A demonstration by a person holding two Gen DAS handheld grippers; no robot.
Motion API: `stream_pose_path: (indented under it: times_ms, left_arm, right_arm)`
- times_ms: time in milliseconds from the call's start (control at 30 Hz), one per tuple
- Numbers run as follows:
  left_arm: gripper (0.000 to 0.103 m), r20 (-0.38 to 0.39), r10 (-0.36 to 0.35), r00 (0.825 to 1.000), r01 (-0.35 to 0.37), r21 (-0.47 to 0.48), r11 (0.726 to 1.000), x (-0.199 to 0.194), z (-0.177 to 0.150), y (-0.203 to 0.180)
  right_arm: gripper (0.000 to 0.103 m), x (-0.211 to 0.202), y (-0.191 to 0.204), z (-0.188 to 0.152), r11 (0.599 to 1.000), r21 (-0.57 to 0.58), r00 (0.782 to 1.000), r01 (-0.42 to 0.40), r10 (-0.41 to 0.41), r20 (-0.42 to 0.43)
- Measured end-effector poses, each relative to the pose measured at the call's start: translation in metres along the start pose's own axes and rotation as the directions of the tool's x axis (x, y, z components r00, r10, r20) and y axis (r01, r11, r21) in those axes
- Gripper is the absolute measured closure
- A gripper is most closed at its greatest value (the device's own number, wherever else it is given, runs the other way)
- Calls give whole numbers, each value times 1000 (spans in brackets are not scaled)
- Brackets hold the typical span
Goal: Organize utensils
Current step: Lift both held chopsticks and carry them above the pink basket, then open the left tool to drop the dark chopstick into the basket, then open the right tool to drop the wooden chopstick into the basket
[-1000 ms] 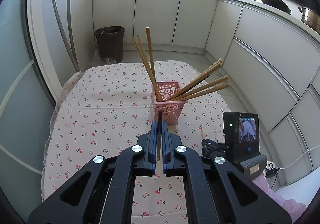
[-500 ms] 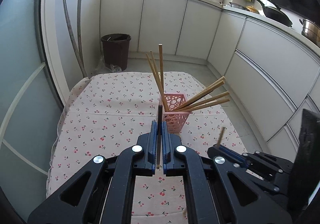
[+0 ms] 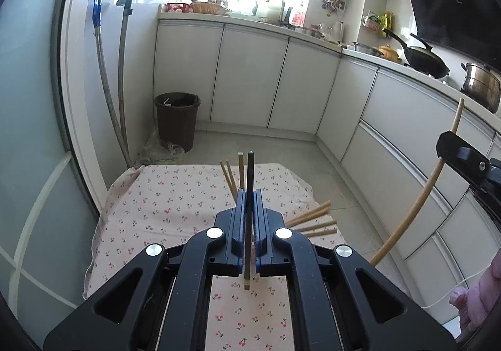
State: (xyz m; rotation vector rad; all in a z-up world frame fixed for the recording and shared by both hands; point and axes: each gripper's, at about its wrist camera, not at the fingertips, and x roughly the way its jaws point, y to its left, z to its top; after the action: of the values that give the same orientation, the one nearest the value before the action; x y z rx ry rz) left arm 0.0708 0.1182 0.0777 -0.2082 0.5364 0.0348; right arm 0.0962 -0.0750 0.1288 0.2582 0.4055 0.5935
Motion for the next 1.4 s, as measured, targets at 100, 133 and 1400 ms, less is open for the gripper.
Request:
stream_pose_path:
  times_ms: [100, 133, 1400]
  left_arm:
    - [99, 24, -10, 1000, 10, 12, 1000, 10, 19, -9]
    - [99, 28, -16, 999, 16, 15, 1000, 14, 23, -12]
    - [61, 7, 78, 997, -76, -140, 987, 45, 7, 45]
  right_arm:
    - [97, 2, -16, 20, 999, 33, 999, 18, -19, 38]
    - [97, 3, -21, 24, 999, 41, 998, 28, -29, 48]
    - [73, 133, -49, -35, 989, 28, 988, 143, -144, 59]
